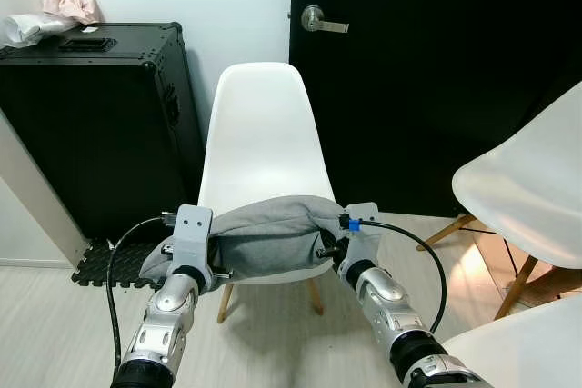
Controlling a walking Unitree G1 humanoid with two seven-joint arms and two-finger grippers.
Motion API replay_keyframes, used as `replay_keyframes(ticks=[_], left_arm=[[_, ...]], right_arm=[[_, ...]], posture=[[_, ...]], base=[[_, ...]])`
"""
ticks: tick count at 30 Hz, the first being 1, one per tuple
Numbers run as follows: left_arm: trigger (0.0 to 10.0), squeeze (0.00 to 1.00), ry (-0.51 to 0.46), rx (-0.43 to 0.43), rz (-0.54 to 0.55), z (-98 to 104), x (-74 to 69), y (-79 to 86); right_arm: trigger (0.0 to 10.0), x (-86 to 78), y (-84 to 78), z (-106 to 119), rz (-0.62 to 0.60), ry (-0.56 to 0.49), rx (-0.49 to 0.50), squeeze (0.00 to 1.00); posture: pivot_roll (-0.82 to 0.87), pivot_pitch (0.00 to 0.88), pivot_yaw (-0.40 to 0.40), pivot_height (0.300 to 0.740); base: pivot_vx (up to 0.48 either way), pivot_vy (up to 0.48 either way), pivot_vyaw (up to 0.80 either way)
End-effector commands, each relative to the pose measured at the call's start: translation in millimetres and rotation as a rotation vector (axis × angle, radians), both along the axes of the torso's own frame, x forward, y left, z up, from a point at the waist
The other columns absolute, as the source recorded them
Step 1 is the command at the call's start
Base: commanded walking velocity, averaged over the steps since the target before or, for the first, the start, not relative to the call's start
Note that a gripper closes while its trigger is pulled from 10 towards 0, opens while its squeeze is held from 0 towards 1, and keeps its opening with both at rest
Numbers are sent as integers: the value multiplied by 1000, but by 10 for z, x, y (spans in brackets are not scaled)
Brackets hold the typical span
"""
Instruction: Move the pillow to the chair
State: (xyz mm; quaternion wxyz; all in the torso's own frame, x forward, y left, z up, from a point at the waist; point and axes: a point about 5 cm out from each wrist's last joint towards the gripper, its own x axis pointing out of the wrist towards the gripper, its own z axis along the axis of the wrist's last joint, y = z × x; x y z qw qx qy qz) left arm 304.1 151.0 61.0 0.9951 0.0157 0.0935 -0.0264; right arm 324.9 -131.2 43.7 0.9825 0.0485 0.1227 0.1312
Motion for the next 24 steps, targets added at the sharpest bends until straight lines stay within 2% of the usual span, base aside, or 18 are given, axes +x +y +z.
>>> replay_keyframes(ticks=[1, 24], left_arm=[[10000, 0, -48, 2, 59, 93, 44, 102], [10000, 0, -43, 11, 43, 76, 31, 95]], right_arm=[[10000, -6, -87, -26, -51, 15, -1, 0], [10000, -42, -75, -61, -54, 19, 3, 0]], posture=[[70, 29, 4, 740], [72, 18, 13, 740]], base=[[0, 0, 0], [0, 0, 0]])
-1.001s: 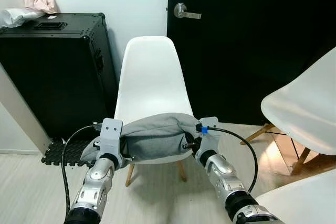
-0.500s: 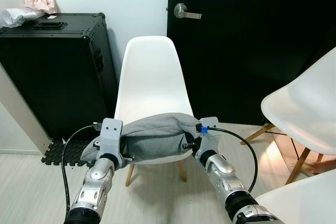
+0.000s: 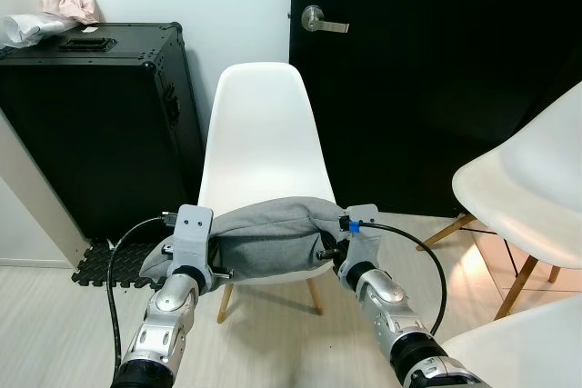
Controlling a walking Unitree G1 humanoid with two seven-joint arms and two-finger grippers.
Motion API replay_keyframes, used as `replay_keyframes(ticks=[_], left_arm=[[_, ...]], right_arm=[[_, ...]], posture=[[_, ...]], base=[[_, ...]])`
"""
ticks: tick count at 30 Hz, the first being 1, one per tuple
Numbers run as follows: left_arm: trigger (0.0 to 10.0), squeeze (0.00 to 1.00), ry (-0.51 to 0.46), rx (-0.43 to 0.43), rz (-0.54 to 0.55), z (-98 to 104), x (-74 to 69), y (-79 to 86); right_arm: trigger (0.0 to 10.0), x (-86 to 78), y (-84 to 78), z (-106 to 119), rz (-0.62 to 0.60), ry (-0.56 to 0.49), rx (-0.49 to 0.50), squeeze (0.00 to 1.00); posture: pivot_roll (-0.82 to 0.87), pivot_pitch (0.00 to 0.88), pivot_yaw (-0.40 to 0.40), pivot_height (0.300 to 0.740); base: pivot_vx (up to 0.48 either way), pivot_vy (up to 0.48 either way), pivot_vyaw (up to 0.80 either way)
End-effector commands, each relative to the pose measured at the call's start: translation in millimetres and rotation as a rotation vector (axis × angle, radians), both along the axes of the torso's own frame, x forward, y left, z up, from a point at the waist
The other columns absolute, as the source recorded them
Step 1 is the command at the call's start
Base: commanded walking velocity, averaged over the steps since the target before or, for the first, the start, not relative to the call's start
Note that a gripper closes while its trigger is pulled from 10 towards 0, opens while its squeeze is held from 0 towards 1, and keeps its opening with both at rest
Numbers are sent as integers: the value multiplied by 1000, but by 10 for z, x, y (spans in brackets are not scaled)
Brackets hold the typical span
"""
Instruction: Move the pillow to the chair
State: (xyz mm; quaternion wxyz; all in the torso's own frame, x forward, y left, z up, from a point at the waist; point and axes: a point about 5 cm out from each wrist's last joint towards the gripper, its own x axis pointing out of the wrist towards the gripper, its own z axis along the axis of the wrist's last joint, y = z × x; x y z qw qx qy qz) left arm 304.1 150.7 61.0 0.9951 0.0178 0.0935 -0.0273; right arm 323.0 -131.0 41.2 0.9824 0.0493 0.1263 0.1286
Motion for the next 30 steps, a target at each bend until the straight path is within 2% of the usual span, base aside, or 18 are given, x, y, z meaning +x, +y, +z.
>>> replay_keyframes(ticks=[1, 13, 24, 30], left_arm=[[10000, 0, -43, 7, 44, 76, 32, 94], [10000, 0, -42, -8, 46, 88, 51, 82], [10000, 0, -73, -18, 30, 153, 81, 66], [10000, 0, -73, -29, 24, 152, 76, 54]], right_arm=[[10000, -20, -77, -33, -50, 11, 4, 0], [10000, -9, -47, -16, -50, 5, 20, 0], [10000, -7, -84, -14, -58, 3, 19, 0], [10000, 8, -56, 4, -54, -1, 19, 0]], posture=[[72, 17, 14, 740], [72, 19, 17, 740], [77, 25, 15, 740], [77, 28, 13, 740]], base=[[0, 0, 0], [0, 0, 0], [0, 0, 0], [262, 0, 0]])
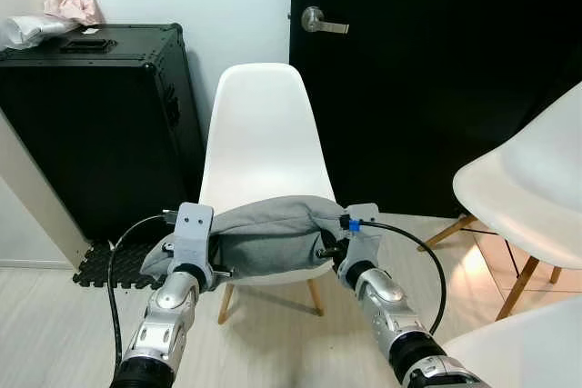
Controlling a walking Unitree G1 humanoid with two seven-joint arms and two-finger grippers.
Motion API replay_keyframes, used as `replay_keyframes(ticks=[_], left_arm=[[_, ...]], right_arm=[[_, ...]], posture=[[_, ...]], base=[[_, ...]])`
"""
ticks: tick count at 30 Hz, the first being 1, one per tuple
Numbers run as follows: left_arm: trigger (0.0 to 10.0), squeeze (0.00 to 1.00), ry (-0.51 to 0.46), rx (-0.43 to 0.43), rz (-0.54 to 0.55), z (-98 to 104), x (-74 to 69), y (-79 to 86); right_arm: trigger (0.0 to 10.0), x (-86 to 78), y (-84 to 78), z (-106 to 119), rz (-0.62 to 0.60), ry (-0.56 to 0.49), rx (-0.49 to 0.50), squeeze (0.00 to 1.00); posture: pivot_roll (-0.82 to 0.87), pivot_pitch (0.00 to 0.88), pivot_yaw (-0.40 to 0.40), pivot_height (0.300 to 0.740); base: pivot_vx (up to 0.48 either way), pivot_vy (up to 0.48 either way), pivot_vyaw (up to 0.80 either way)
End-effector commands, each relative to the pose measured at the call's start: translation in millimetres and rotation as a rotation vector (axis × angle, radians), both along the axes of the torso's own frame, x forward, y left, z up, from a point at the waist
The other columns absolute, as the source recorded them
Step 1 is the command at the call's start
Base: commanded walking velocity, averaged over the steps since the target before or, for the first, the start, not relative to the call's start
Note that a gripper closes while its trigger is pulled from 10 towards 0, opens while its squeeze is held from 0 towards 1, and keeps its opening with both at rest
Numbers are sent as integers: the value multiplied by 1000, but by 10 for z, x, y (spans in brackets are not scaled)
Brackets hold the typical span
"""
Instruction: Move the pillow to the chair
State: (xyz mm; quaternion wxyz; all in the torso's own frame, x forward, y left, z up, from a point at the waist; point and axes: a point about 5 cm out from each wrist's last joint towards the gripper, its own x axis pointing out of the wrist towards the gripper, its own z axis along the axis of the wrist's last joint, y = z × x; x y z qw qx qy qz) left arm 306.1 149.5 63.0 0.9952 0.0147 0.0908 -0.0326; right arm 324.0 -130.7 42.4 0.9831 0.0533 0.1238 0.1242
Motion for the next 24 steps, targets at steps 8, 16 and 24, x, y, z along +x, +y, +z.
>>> replay_keyframes(ticks=[8, 16, 24], left_arm=[[10000, 0, -66, -27, 31, 127, 44, 70], [10000, 0, -66, -28, 27, 130, 49, 65], [10000, 0, -65, -24, 25, 128, 48, 67]], right_arm=[[10000, 16, -29, 11, -37, -2, 13, 0], [10000, 10, -34, 6, -38, -1, 14, 0], [10000, 1, -27, -10, -25, 9, 12, 0]], posture=[[78, 30, 13, 740], [75, 28, 14, 740], [78, 28, 14, 740]], base=[[291, 0, 0], [296, 0, 0], [295, 0, -170]])
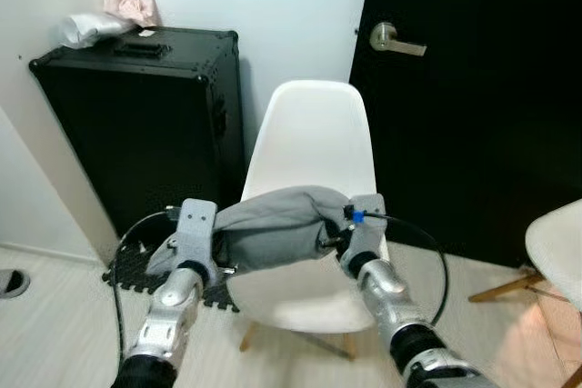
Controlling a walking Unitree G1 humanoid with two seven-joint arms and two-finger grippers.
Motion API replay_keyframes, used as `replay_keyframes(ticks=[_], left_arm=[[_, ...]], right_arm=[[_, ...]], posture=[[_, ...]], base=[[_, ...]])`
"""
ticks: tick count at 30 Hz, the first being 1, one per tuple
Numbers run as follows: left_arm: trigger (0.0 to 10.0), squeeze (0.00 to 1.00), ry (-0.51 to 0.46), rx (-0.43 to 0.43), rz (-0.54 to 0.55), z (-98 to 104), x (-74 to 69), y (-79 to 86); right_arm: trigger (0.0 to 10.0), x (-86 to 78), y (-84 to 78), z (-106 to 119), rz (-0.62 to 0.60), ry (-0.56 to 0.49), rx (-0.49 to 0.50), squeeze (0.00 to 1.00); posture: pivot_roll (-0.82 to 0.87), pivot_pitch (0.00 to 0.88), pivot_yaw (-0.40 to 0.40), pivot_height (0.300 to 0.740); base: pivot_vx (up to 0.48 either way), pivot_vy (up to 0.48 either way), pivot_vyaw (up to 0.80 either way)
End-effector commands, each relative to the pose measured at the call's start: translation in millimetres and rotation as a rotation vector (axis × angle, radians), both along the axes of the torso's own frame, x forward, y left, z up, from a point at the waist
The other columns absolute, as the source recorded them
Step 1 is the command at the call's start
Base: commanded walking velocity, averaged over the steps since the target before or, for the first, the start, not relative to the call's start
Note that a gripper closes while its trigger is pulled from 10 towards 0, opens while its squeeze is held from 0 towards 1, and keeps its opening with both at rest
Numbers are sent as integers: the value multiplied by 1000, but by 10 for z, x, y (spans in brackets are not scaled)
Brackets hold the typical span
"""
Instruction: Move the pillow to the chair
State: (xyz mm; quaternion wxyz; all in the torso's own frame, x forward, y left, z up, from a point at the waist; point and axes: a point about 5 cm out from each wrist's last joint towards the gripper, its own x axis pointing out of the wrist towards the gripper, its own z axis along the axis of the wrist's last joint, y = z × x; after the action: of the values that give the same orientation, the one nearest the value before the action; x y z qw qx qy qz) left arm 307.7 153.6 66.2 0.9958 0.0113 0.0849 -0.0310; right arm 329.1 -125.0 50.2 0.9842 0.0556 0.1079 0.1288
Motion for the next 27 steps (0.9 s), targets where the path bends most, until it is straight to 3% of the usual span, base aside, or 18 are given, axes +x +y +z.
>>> replay_keyframes(ticks=[1, 5, 17, 27], left_arm=[[10000, 0, -53, -17, 22, 96, 32, 27], [10000, 0, -53, -15, 24, 95, 27, 35], [10000, 0, -49, -10, 23, 92, 14, 47], [10000, 0, -32, 9, 19, 49, -2, 19]], right_arm=[[10000, -49, -84, -87, -31, 41, 3, 0], [10000, -67, -76, -107, -25, 45, -3, 0], [10000, -103, -72, -157, -31, 65, -10, 0], [10000, -115, -80, -165, -32, 65, -8, 0]], posture=[[78, 28, 14, 740], [81, 30, 14, 740], [83, 38, 18, 740], [79, 40, 18, 740]], base=[[292, 0, -800], [295, 0, -800], [295, 0, 0], [0, 0, 0]])
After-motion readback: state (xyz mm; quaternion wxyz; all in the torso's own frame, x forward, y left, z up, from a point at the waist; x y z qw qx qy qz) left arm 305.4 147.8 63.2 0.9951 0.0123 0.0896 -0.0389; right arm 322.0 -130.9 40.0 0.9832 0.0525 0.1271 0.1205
